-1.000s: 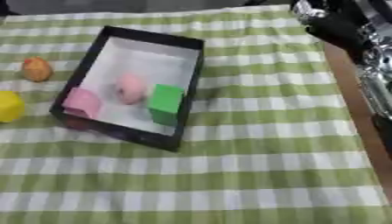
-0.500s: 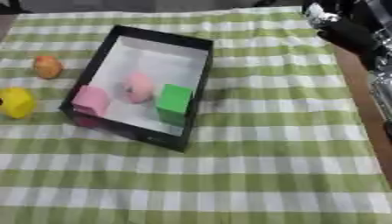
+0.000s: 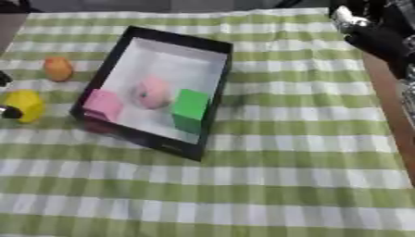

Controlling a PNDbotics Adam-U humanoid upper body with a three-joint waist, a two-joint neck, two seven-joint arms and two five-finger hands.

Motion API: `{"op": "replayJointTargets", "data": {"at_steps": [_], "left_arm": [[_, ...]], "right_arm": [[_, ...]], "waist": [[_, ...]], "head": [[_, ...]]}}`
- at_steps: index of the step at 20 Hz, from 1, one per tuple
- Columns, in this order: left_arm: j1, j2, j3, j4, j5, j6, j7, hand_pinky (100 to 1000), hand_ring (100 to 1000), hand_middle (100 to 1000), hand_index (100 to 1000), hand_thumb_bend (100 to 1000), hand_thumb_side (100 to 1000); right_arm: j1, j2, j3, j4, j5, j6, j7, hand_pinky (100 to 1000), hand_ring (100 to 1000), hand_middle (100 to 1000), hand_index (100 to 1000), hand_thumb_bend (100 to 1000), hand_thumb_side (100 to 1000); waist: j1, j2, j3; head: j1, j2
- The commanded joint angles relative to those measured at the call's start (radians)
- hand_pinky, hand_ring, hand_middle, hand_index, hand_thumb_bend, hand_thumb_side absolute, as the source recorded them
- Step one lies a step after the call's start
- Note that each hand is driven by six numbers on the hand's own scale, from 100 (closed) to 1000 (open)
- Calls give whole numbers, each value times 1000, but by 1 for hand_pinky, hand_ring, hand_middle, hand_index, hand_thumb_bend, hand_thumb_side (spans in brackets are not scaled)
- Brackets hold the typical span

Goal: Pick up objects on the table and place them in the box.

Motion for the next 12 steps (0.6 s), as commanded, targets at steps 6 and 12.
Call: {"op": "replayJointTargets", "data": {"at_steps": [6, 12], "left_arm": [[-40, -37, -12, 46, -87, 37, 90, 784, 753, 746, 817, 743, 345], [-46, -55, -29, 53, -106, 23, 89, 747, 713, 698, 756, 600, 237]], "right_arm": [[-1, -5, -6, -4, -3, 3, 0, 936, 783, 688, 756, 156, 425], [-1, 0, -6, 1, -4, 5, -2, 938, 784, 689, 756, 150, 429]], "waist": [[14, -33, -4], [16, -32, -7]], "head": [[7, -3], [4, -3]]}}
